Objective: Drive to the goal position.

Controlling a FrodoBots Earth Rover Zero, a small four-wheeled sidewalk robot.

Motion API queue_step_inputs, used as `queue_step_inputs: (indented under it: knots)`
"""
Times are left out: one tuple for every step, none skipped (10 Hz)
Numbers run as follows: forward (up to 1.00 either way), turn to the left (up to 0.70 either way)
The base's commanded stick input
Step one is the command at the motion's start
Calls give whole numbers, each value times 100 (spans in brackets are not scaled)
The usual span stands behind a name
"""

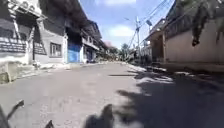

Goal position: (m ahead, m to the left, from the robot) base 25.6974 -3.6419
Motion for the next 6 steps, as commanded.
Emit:
queue_step_inputs:
  knots:
    - [100, 12]
    - [100, 12]
    - [100, 12]
    - [100, 12]
    - [100, 12]
    - [100, 12]
